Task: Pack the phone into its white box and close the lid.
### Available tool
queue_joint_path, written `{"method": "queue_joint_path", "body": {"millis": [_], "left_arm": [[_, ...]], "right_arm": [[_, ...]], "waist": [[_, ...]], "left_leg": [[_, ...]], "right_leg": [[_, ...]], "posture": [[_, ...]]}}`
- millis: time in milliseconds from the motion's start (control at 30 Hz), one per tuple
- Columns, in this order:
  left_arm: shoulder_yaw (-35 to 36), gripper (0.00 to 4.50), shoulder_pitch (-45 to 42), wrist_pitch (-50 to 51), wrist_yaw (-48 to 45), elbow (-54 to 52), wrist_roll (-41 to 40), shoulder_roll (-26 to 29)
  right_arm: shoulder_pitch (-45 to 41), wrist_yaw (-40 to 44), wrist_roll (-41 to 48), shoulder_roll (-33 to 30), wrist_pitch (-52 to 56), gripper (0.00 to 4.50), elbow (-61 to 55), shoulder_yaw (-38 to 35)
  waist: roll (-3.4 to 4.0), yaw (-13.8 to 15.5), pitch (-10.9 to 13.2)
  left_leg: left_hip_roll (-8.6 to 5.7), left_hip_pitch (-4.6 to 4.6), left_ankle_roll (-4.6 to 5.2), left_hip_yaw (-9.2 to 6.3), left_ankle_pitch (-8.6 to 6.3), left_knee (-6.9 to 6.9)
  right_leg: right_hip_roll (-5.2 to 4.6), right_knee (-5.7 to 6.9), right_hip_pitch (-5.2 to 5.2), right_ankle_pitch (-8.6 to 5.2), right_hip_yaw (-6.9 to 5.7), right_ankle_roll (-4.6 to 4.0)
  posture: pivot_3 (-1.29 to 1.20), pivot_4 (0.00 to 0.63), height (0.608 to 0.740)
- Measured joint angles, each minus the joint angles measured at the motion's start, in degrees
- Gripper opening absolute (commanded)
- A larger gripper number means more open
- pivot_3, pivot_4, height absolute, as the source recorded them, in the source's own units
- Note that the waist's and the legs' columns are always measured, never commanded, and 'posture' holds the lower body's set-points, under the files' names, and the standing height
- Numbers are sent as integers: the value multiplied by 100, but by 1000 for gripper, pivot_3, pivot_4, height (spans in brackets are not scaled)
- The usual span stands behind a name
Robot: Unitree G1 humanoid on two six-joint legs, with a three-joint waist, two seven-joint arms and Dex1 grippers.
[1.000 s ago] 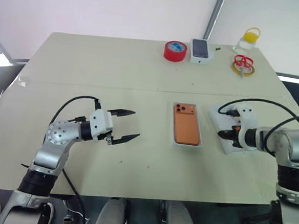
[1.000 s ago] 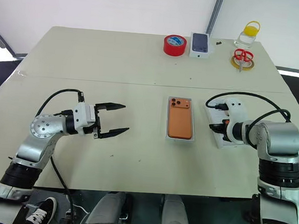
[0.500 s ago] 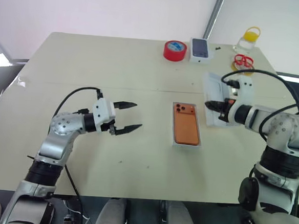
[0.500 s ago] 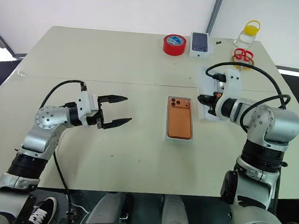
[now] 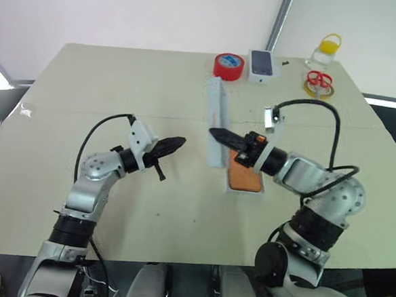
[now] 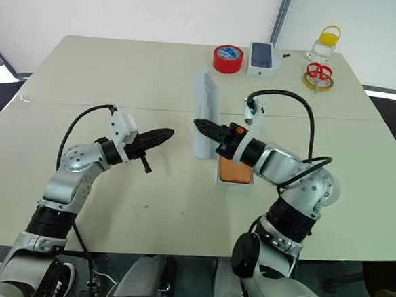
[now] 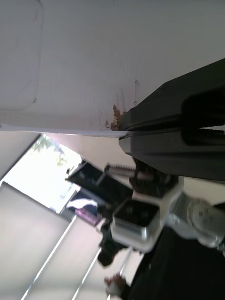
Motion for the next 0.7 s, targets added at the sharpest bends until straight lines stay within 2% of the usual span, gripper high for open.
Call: {"method": "queue_joint_path", "body": {"millis": [167, 400, 500, 600, 700], "left_arm": [[-6, 86, 85, 160, 206, -191, 4, -105], [-303, 86, 403, 313, 324, -340, 145, -256], [-401, 86, 385, 303, 439, -200, 245, -502], [-639, 0, 236, 272, 600, 256, 432, -912], [-756, 0, 5, 213, 667, 604, 513, -1221]], "right_arm": [[938, -435, 752, -88, 4, 0, 172, 360], [524, -1212, 807, -150, 1, 0, 850, 260], [343, -1350, 791, -206, 1, 0, 1193, 92], [300, -1278, 787, -502, -26, 919, 1418, 72], [317, -1169, 726, -925, -142, 2416, 1624, 99]], "waist": [[5, -18, 3], [10, -8, 1], [15, 8, -4], [13, 17, -8], [13, 1, -8]], "left_leg": [[-3, -1, 0, 5, 0, -1], [0, 3, 0, 3, 0, -2], [-7, 3, 0, 4, 0, 0], [-13, 3, 1, 4, 0, 2], [-13, 3, 1, 5, 0, 2]], "right_leg": [[-4, -2, -1, 0, 6, -1], [3, 0, -2, -1, 4, -1], [-4, -4, 5, -1, 5, -1], [-7, -9, 12, -1, 4, -1], [-7, -9, 12, -1, 5, 0]], "posture": [[0, 150, 740], [0, 150, 740], [0, 150, 740], [0, 150, 740], [0, 150, 740]]}}
